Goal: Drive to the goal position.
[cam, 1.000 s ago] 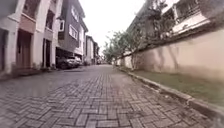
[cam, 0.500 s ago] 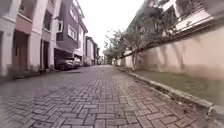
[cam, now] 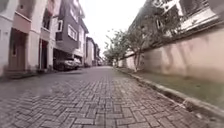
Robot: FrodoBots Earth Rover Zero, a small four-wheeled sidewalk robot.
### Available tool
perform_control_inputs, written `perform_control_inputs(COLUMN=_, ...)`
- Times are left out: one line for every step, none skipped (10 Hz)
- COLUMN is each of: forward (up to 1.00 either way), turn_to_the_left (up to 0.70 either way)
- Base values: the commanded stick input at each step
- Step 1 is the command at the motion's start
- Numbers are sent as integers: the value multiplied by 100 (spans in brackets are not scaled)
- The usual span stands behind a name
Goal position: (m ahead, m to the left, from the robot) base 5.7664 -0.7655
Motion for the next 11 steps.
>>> perform_control_inputs(forward=69, turn_to_the_left=3)
perform_control_inputs(forward=69, turn_to_the_left=3)
perform_control_inputs(forward=69, turn_to_the_left=3)
perform_control_inputs(forward=69, turn_to_the_left=3)
perform_control_inputs(forward=69, turn_to_the_left=3)
perform_control_inputs(forward=69, turn_to_the_left=3)
perform_control_inputs(forward=69, turn_to_the_left=3)
perform_control_inputs(forward=69, turn_to_the_left=3)
perform_control_inputs(forward=69, turn_to_the_left=3)
perform_control_inputs(forward=69, turn_to_the_left=3)
perform_control_inputs(forward=69, turn_to_the_left=3)
